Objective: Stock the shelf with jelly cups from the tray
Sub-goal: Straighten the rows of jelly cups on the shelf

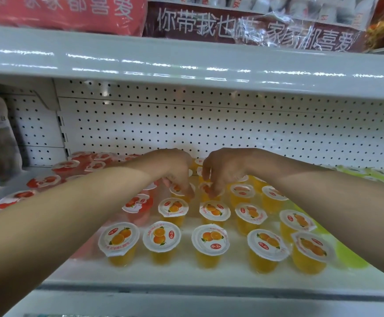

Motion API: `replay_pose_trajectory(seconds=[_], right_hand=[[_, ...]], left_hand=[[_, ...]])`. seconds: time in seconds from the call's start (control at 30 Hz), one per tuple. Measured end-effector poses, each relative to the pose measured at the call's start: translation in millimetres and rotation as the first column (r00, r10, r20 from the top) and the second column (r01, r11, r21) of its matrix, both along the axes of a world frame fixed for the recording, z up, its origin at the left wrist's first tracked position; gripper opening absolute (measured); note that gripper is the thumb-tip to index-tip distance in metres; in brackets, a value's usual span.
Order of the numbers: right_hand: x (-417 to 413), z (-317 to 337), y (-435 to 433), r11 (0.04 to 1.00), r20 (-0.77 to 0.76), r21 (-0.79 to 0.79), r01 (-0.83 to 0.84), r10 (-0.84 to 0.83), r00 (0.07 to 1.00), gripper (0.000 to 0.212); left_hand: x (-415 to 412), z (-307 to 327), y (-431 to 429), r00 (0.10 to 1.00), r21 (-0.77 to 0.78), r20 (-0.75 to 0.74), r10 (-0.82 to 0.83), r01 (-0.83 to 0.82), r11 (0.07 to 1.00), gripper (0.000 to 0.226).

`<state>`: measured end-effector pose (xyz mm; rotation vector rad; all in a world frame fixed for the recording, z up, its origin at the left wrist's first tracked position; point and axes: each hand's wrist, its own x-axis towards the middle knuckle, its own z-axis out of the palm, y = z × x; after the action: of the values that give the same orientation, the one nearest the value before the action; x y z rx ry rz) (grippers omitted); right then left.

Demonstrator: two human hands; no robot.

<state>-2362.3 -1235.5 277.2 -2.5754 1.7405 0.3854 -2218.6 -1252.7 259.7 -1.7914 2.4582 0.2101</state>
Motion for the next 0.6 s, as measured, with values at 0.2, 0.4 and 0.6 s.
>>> replay_pose_trajectory(seconds=[0.2, 0.4, 0.6], right_hand=[[-12, 20, -21, 0.988, 0.218, -0.119, 0.100, -0.072, 0.973, 0.052], [-11, -10, -57, 0.982, 0.168, -0.075, 0.174, -0.159, 0.973, 0.033], [-7, -24, -73, 0.984, 0.156, -0.078, 0.162, -0.149, 0.976, 0.043]], left_hand=[[29, 42, -26, 0.975, -0.140, -0.190, 0.114, -0.142, 0.980, 0.050], [18, 14, -48, 0.966, -0.033, -0.191, 0.172, -0.182, 0.983, 0.048], [3, -9, -59, 0.974, 0.052, -0.153, 0.169, -0.162, 0.985, 0.044]])
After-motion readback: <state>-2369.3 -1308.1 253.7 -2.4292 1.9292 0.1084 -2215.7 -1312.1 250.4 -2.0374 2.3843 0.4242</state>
